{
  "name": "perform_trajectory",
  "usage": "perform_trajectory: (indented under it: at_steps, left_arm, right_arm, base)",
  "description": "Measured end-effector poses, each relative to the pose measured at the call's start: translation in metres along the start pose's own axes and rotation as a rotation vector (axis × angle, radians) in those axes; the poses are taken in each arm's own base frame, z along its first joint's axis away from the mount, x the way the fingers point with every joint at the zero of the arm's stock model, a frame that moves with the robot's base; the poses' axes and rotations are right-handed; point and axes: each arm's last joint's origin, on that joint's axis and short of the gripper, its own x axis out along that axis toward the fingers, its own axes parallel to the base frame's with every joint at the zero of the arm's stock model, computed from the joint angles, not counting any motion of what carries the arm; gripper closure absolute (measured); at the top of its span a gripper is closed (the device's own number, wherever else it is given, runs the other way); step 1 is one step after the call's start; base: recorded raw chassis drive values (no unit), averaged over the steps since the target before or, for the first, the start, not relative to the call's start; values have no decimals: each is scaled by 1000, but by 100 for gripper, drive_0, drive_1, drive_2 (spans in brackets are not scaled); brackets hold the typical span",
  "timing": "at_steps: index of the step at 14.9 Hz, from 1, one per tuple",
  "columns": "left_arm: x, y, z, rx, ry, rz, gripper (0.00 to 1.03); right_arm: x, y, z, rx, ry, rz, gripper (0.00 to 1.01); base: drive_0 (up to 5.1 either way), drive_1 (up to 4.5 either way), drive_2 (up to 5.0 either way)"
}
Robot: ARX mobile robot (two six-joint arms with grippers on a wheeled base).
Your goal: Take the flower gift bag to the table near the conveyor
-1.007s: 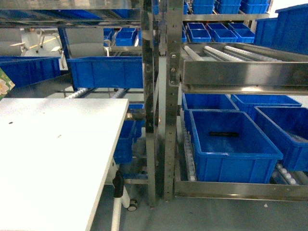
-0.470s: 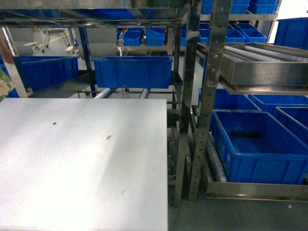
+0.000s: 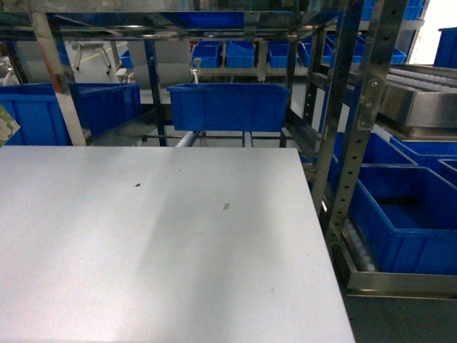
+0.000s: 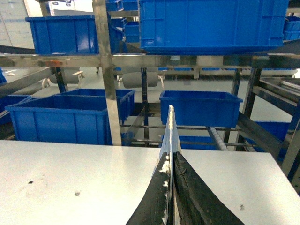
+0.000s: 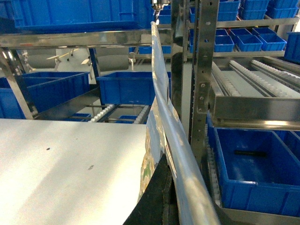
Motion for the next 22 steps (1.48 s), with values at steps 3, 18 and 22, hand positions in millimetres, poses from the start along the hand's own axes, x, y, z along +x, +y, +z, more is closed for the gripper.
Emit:
perform_trajectory:
  at_steps: [3, 18, 22]
  left_arm:
    - [0, 0, 0, 0, 0, 0, 100]
    - [0, 0, 0, 0, 1, 0, 100]
    - [0, 0, 0, 0, 1, 0, 100]
  right_arm:
    - [0, 0, 0, 0, -1, 0, 99]
    - [0, 0, 0, 0, 0, 0, 99]
    - [0, 0, 0, 0, 0, 0, 99]
  base:
    - [-506, 239, 239]
    - [-498, 248, 248]
    - [-496, 249, 249]
